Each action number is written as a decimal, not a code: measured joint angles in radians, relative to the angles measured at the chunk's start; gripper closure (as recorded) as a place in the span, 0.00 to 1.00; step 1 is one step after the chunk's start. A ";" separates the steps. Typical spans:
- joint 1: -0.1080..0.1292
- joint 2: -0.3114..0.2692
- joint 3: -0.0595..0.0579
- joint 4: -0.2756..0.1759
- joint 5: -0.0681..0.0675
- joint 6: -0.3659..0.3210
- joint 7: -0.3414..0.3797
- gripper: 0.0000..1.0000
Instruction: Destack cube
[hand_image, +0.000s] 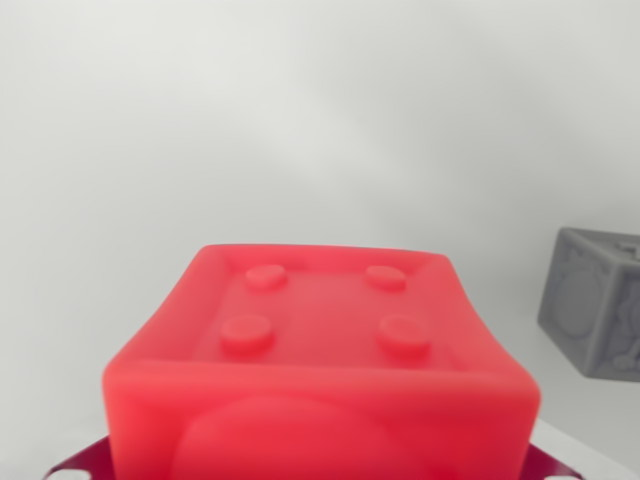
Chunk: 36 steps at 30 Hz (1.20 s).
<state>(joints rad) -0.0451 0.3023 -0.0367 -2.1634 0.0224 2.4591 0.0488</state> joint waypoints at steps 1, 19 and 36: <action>0.003 -0.002 0.000 -0.004 0.000 0.002 0.003 1.00; 0.056 -0.036 0.004 -0.067 -0.003 0.031 0.047 1.00; 0.108 -0.063 0.009 -0.119 -0.007 0.057 0.095 1.00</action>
<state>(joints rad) 0.0633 0.2390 -0.0276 -2.2828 0.0153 2.5158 0.1440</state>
